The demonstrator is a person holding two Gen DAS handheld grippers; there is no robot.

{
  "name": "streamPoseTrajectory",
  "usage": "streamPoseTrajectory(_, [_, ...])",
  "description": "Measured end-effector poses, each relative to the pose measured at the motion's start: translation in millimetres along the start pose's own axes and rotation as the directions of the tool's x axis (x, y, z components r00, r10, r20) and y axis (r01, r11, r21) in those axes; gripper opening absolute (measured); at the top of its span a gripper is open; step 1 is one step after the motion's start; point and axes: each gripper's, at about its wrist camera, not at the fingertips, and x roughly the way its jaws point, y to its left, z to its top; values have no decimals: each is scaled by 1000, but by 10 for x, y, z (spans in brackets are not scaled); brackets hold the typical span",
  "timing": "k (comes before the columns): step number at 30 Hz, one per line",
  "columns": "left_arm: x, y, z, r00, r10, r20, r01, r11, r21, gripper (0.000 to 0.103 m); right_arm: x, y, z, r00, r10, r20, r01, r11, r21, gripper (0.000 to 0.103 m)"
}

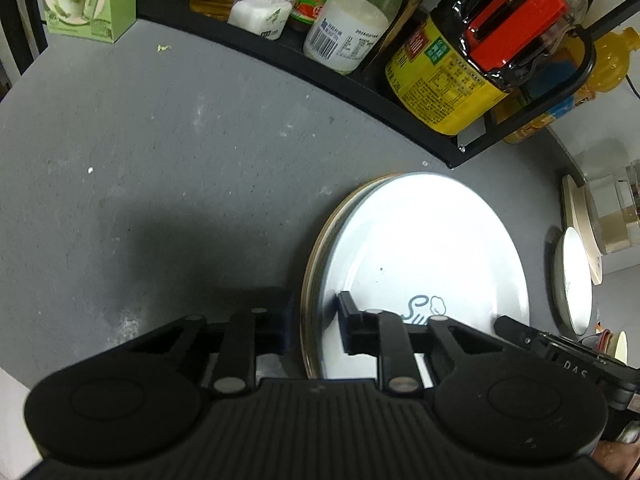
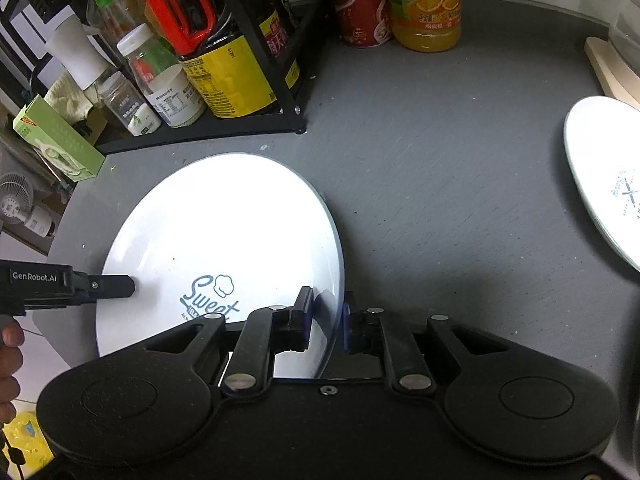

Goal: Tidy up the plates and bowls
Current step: 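Lower the 'Sweet' plate onto the gold-rimmed plate and open both tools, then move both tools to the white 'BAKERY' plate beside the kettle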

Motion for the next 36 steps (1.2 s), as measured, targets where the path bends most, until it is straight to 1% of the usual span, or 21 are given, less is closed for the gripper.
streamPoseTrajectory(6, [-25,4,2,1000,-2,-4,2,1000,-11,18,-1,-21,9,1000,12,-10,-12,1000,14,15])
streamPoseTrajectory(10, [-33,-31,42,1000,20,-17,-20,1000,4,18,-42,-83,27,999,43,-23,-41,997,66,21])
streamPoseTrajectory(11, [-36,-42,52,999,26,-23,-26,1000,11,18,-66,-101,31,998,54,-21,-52,996,78,27])
streamPoseTrajectory(12, [-47,-61,69,999,37,-24,-37,999,17,19,-95,-112,36,998,59,-19,-58,995,85,30])
streamPoseTrajectory(14, [-86,-108,96,998,58,-16,-58,998,36,22,-154,-121,50,998,63,-11,-62,995,84,47])
streamPoseTrajectory(18, [-202,-206,163,997,75,-9,-75,995,60,25,-286,-151,95,997,78,11,-79,992,96,58])
streamPoseTrajectory(19, [-234,-244,177,997,79,-2,-78,995,68,28,-316,-165,107,997,77,18,-78,992,103,65])
streamPoseTrajectory(20, [-268,-292,192,997,80,7,-81,994,79,33,-359,-184,120,997,72,28,-75,992,106,69])
streamPoseTrajectory(21, [-308,-349,203,997,82,15,-83,992,93,36,-397,-195,134,997,67,35,-71,992,103,71])
streamPoseTrajectory(23, [-353,-474,231,996,81,31,-84,990,116,49,-477,-229,162,997,60,49,-65,993,103,80])
streamPoseTrajectory(24, [-379,-543,239,996,74,40,-79,988,130,52,-517,-258,172,997,59,58,-65,992,108,82])
streamPoseTrajectory(26, [-386,-699,274,997,60,47,-67,986,153,61,-611,-323,191,996,49,80,-59,991,119,88])
streamPoseTrajectory(29, [-387,-945,306,998,41,55,-51,980,190,67,-739,-447,210,994,34,108,-49,990,133,93])
streamPoseTrajectory(32, [-374,-1226,309,997,27,69,-43,970,240,71,-865,-584,222,992,19,128,-37,989,140,95])
streamPoseTrajectory(36, [-308,-1541,291,999,-10,46,-2,968,253,76,-1023,-780,229,989,3,149,-26,988,152,98])
